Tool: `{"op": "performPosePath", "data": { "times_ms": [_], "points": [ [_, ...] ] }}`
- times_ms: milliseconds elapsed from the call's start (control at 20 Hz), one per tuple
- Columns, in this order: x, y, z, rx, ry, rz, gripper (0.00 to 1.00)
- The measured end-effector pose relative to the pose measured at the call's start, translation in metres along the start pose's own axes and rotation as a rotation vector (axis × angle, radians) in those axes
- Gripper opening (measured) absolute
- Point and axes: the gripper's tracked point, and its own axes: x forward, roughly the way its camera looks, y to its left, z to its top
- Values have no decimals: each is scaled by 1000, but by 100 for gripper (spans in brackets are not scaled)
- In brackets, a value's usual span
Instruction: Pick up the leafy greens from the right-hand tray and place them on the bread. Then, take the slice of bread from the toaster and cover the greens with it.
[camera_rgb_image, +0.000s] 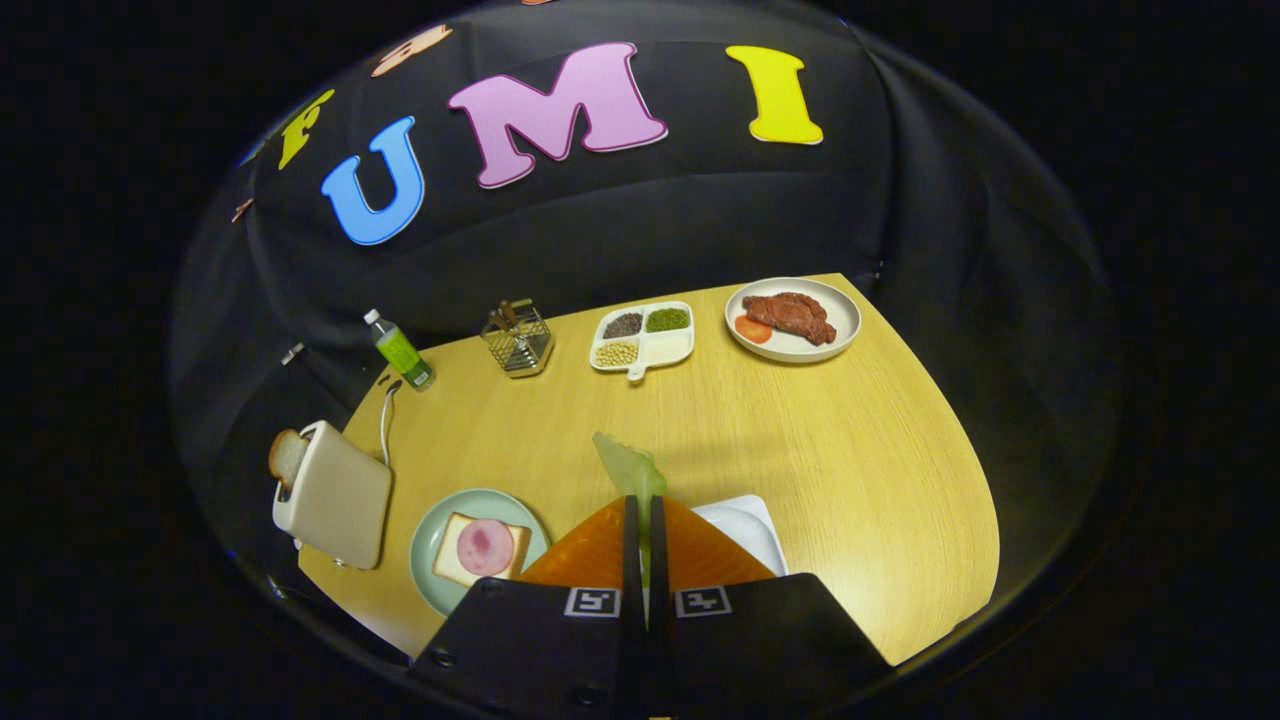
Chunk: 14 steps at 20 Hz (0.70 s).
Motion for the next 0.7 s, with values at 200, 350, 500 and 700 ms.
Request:
{"op": "performPosePath", "data": {
  "times_ms": [200,350,500,700],
  "points": [
    [-16,54,14,-25,-20,81,5],
    [-21,102,10,-56,-2,155,5],
    [-19,152,-8,-84,44,236,5],
    [-4,203,-35,-112,107,311,5]
  ]
}}
